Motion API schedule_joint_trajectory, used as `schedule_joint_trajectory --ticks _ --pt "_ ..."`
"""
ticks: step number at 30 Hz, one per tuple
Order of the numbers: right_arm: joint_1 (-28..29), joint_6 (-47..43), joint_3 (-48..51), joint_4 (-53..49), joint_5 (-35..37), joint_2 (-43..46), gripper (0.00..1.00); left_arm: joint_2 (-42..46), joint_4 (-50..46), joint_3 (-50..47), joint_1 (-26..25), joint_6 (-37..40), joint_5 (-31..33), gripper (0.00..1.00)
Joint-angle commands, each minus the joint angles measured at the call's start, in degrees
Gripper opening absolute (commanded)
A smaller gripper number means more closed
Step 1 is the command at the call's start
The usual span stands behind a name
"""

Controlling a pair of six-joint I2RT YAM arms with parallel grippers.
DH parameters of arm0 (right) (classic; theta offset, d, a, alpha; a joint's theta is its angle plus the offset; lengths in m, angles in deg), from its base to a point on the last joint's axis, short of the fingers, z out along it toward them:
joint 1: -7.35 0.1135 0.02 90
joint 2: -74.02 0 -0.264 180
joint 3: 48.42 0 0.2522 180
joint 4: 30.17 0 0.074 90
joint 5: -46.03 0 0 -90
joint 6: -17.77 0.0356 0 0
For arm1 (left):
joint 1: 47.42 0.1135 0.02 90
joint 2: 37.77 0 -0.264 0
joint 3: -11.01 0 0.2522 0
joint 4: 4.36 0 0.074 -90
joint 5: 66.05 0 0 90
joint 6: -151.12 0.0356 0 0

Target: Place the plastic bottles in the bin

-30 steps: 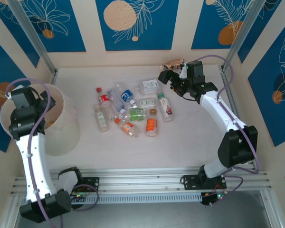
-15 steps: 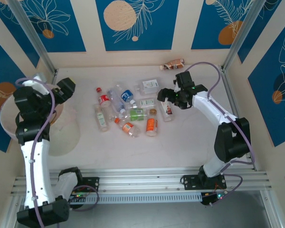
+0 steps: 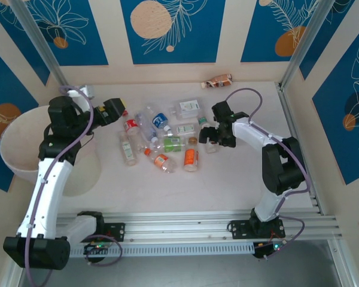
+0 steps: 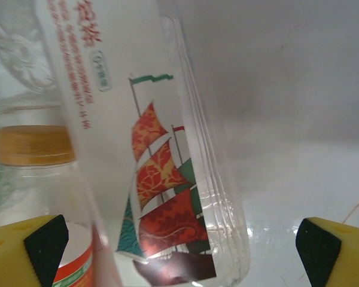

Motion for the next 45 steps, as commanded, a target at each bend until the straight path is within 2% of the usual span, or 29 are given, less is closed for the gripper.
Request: schedule_joint_trajectory --ticks 1,8,12,16,22,29,31,37,42,45 --pt "1.1 -0.7 0.9 -1.3 2.8 -1.2 1.0 -0.8 2.3 2.5 -1.9 2.3 -0.1 1.0" --pt "1.4 5.1 7.5 6.5 6.6 -1.2 0.96 -2.7 2.5 2.7 -2.9 2.7 1.1 1.0" --pt "1.5 4.9 10.4 11.4 6.4 -1.4 0.93 -3.8 2.5 3.1 -3.5 3.4 0.8 1.0" --pt "1.8 4.5 11.9 12.8 8.0 -1.1 0.83 -4.8 3.1 3.1 -3.9 3.8 0.5 1.0" --pt "1.9 1.6 14.3 14.4 6.5 4.5 0.65 -5.9 6.9 2.3 -5.5 4.5 -0.9 1.0" --pt "1.8 -1.3 12.8 11.0 6.3 8.0 0.59 -6.7 12.6 0.3 -8.1 6.8 -2.4 1.0" --pt "1.5 -1.9 12.3 10.7 6.4 8.2 0.63 -6.9 12.9 0.1 -8.6 7.7 -2.0 1.0" --pt "-0.4 -5.5 7.5 5.0 6.7 5.3 0.88 -5.9 12.4 -0.7 -9.1 9.4 0.6 1.0" --pt "-2.0 -8.1 2.4 -0.7 12.8 1.8 0.95 -5.0 12.7 -1.7 -9.1 10.4 3.2 1.0" --pt "-3.9 -14.1 0.7 0.5 7.5 -0.4 1.0 -5.1 12.8 -1.7 -9.1 10.8 3.3 1.0"
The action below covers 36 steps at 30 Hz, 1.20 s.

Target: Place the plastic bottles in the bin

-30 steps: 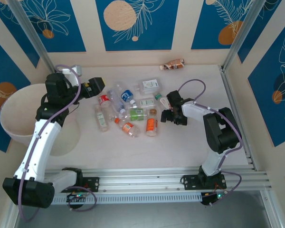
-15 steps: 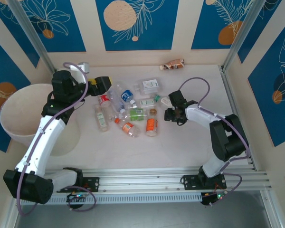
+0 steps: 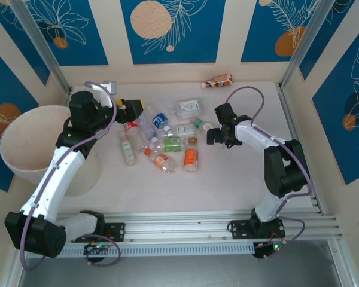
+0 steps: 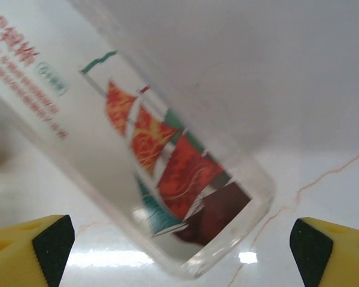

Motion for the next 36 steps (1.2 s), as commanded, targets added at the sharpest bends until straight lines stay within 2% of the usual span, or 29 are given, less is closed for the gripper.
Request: schedule_joint_trajectory --ticks 1,6,10,15,18,21,31,36 --pt "-2.2 -9.1 -3.1 -2.8 -4.8 -3.2 1.0 1.2 1.9 -0.1 -0.7 1.8 1.0 1.0" --pt "-3.9 -17.3 -5.9 -2.1 -8.4 -7.6 1.0 1.3 1.4 -0.2 -0.8 2.3 0.9 1.0" --pt "-4.0 -20.0 -5.0 -0.3 -12.0 -9.3 0.95 2.1 2.2 -1.3 -0.8 2.8 1.5 1.0" --pt "-4.1 -22.8 -3.0 6.4 -9.1 -10.3 0.94 2.0 4.5 -2.4 -0.8 3.1 -1.1 1.0" --pt "-4.5 -24.7 -2.7 8.8 -9.2 -10.3 0.97 1.9 4.5 -2.6 -0.9 3.1 -1.4 1.0" --pt "-4.6 -27.1 -3.1 8.9 -8.9 -10.7 1.0 2.0 4.4 -3.1 -0.9 3.1 -1.1 1.0" --pt "-7.6 -39.3 -6.6 9.3 -7.5 -12.4 1.0 3.2 3.9 -3.9 -0.8 3.6 0.3 1.0" --pt "-8.8 -45.1 -12.4 6.3 -12.4 -16.8 1.0 3.5 3.9 -4.3 -0.9 3.7 0.9 1.0"
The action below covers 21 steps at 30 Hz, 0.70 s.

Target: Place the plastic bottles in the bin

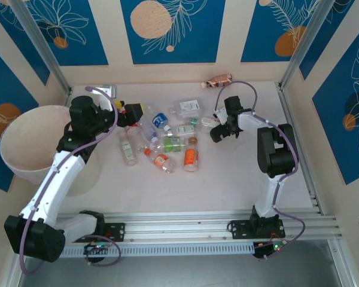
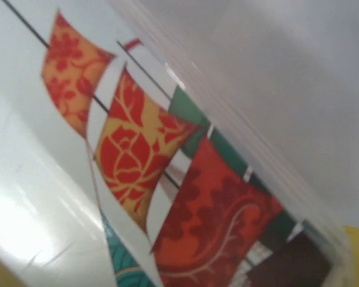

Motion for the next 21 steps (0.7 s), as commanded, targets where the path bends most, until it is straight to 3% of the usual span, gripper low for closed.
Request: schedule_joint_trajectory --ticks 1,4,9,13,17,21 --pt "-0.3 -7.2 -3.7 -2.0 -5.3 -3.0 1.0 1.4 1.0 -0.5 -0.8 1.7 0.5 1.0" --pt "0.3 -8.2 -3.8 -2.3 -7.0 -4.3 0.96 1.8 1.0 -0.7 -0.8 1.7 0.7 1.0" --pt "1.4 -10.5 -0.9 3.8 -9.0 -4.2 0.81 1.5 2.0 -1.2 -0.7 2.0 0.0 1.0" --pt "1.6 -8.0 0.3 6.0 -7.9 -1.7 0.84 0.8 1.7 -0.9 -0.9 1.6 -1.2 1.0" --pt "0.1 1.6 1.3 8.6 -2.9 2.5 0.91 0.6 0.9 -1.1 -1.0 1.5 -0.4 1.0" --pt "-0.6 12.6 4.0 8.3 -8.5 11.0 0.99 0.3 0.2 -1.2 -1.1 1.6 0.6 1.0"
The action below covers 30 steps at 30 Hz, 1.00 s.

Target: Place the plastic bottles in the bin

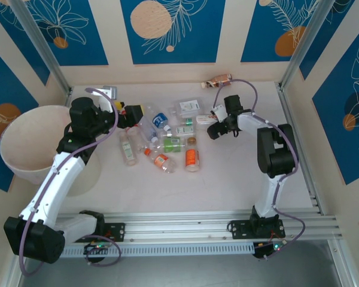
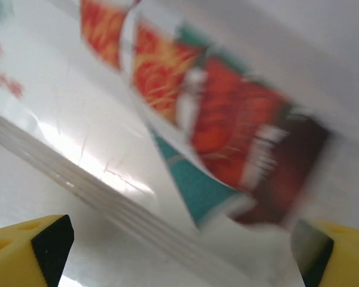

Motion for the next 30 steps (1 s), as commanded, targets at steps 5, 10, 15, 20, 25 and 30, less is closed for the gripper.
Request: schedule_joint_trajectory --ticks 5,10,15,20,25,30 --pt "-0.8 35.0 4.6 2.3 -6.2 14.7 1.0 -0.6 -0.1 -1.0 -1.0 1.2 2.5 1.0" --pt "-0.8 67.6 0.6 -3.8 -4.0 11.0 1.0 -1.0 0.2 -1.4 -1.0 1.6 3.2 1.0" --pt "1.1 87.0 -8.4 -8.0 -0.5 2.1 1.0 -0.6 -0.2 -2.1 -1.0 2.8 4.6 1.0" --pt "2.1 94.4 -20.7 -16.0 6.0 -7.6 0.99 0.9 1.3 -4.4 -1.0 3.5 5.5 1.0" --pt "2.9 96.6 -31.4 -25.3 8.8 -15.3 1.0 0.8 1.3 -4.9 -1.0 4.9 6.0 1.0" --pt "2.8 98.5 -32.2 -25.7 7.3 -18.5 1.0 0.7 0.8 -5.2 -0.9 6.1 6.7 1.0"
